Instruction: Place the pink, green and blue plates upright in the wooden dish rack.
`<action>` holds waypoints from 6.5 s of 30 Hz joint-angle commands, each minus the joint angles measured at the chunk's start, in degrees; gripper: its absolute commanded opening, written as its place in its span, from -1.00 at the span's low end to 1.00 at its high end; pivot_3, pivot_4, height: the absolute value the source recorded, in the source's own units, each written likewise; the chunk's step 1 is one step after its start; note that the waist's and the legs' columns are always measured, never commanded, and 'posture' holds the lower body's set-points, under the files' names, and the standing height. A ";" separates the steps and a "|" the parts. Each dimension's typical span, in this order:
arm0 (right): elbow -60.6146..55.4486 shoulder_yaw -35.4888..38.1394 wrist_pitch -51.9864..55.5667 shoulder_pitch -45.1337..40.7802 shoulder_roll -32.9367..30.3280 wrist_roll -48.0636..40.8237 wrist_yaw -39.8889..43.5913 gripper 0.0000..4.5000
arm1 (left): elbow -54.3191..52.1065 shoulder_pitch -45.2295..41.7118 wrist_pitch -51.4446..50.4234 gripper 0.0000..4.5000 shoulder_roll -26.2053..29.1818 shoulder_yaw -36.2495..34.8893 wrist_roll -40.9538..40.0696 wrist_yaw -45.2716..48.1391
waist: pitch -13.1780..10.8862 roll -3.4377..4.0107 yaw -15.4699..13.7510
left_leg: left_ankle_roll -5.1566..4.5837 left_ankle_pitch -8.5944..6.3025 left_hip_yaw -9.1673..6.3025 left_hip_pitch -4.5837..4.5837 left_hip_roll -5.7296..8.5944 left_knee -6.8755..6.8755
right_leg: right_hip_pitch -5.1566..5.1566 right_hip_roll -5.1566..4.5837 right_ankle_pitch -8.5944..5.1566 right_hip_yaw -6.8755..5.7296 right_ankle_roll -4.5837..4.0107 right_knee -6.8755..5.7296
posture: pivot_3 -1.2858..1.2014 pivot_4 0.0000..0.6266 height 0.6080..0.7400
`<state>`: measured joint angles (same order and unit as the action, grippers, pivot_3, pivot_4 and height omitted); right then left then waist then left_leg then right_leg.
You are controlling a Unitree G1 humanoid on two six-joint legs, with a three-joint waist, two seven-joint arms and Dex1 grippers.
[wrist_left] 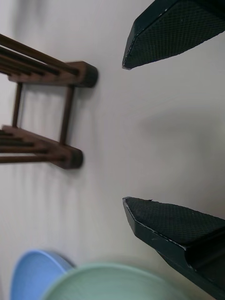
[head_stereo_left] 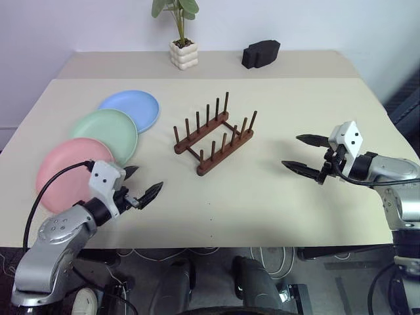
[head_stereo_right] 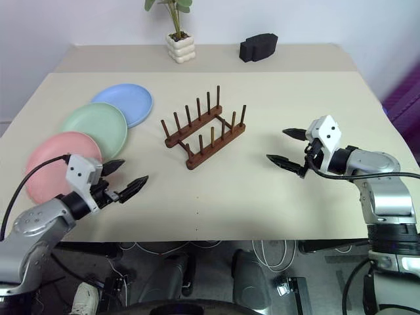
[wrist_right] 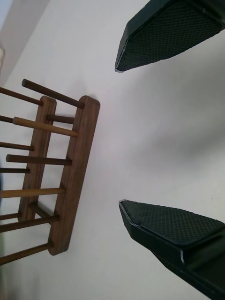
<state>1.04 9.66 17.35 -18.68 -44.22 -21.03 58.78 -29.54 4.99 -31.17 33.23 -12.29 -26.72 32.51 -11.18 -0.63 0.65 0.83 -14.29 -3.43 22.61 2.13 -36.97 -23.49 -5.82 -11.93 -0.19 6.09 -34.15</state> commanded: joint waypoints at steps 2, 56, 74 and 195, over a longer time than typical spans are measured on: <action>-2.57 -0.58 1.39 -2.08 0.82 -0.02 -2.70 0.98 | -1.75 -0.72 -1.14 1.00 0.58 -0.25 -0.39 -0.56 | 0.00 0.00 -0.02 | -0.01 -0.01 0.00 0.02 0.00 0.01 | -0.03 0.00 0.03 0.00 -0.04 0.00 | 0.03 -0.52 0.97; -9.46 0.80 -4.23 13.76 8.30 -1.09 -12.33 1.00 | 38.17 -25.66 17.61 -0.66 -15.88 25.64 19.31 5.57 | 0.26 0.23 -1.41 | 0.02 0.05 0.08 0.51 0.11 -0.34 | -0.34 0.20 0.21 -0.01 0.02 -0.14 | 0.03 -0.52 0.97; -9.27 2.95 -5.20 23.57 4.73 0.25 -10.70 1.00 | 47.54 -35.83 25.70 -0.66 -12.77 30.02 18.59 30.32 | 0.26 0.23 -1.20 | 0.01 0.05 0.11 0.49 0.10 -0.36 | -0.29 0.21 0.19 -0.02 -0.01 -0.11 | 0.03 -0.52 0.97; -8.97 -12.13 -6.89 1.45 6.32 -0.09 3.65 -1.00 | 26.13 -4.41 -14.93 0.99 -0.77 -31.39 -7.19 -17.55 | 0.09 -0.14 -1.23 | 0.10 -0.02 0.00 -0.04 -0.12 -0.05 | -0.04 0.16 0.16 0.04 -0.02 0.01 | 0.03 -0.52 0.97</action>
<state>-5.96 -3.11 10.68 -16.91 -38.13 -20.59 62.67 -3.86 1.02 -46.77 31.45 -43.47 -33.98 14.71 -11.09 -0.76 -0.58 0.94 -14.32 -3.43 22.57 2.01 -37.01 -23.53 -5.66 -11.77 -0.15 6.07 -34.14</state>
